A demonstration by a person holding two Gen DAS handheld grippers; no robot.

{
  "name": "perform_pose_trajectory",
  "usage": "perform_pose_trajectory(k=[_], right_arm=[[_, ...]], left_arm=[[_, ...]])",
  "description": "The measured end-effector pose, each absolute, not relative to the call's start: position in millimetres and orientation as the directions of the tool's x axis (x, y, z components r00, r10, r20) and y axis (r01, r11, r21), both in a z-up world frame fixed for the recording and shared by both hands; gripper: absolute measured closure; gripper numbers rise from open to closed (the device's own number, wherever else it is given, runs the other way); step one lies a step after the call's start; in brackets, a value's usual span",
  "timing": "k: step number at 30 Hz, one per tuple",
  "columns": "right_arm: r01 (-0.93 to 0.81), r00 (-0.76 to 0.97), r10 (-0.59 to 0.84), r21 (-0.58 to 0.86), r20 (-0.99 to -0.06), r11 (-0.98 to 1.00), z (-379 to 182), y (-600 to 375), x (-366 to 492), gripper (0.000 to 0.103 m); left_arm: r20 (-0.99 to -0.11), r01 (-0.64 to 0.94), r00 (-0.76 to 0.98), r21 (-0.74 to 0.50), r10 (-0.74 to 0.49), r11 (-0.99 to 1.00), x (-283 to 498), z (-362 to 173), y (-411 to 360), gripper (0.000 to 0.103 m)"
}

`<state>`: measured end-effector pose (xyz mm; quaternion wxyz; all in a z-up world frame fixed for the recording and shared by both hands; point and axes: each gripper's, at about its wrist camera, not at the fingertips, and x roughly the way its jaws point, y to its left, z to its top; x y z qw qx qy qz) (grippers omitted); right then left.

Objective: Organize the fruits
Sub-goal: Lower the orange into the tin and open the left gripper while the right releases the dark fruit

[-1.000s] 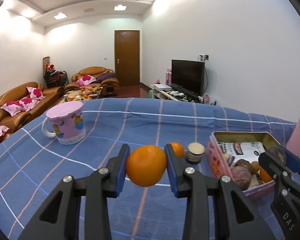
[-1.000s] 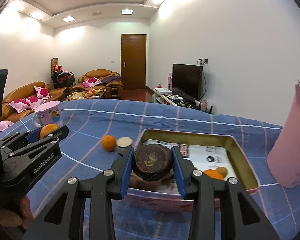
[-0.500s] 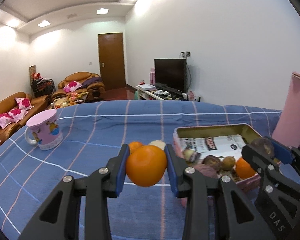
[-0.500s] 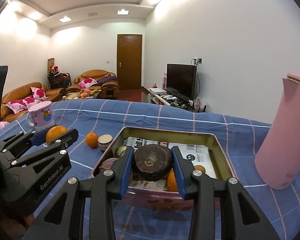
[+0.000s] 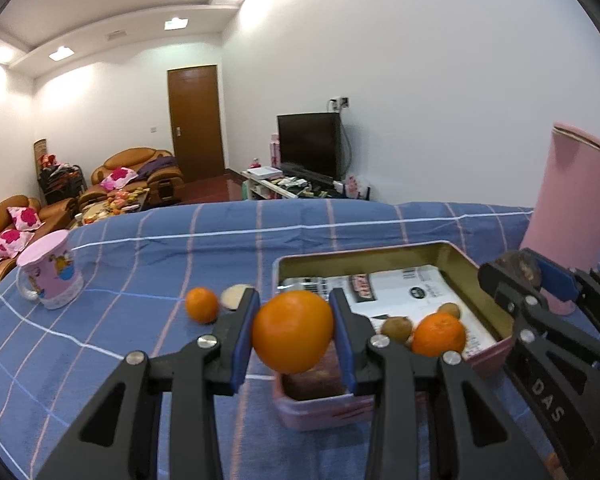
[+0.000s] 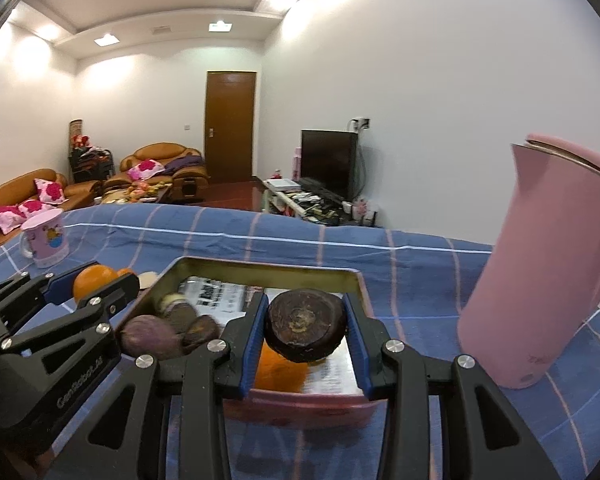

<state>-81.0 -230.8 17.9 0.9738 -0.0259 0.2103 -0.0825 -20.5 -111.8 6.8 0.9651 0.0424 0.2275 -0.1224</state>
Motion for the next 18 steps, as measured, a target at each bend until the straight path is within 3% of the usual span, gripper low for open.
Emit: perform_pose_trajectory(k=[18], right_arm=[[0.25, 0.879, -0.248, -0.049, -0.406, 0.967, 23.1, -270.7, -73.4, 0.063]], left_arm=[[-0.484, 0.366, 0.811, -0.015, -0.327, 0.93, -5.2, 6.2, -165.3, 0.065]])
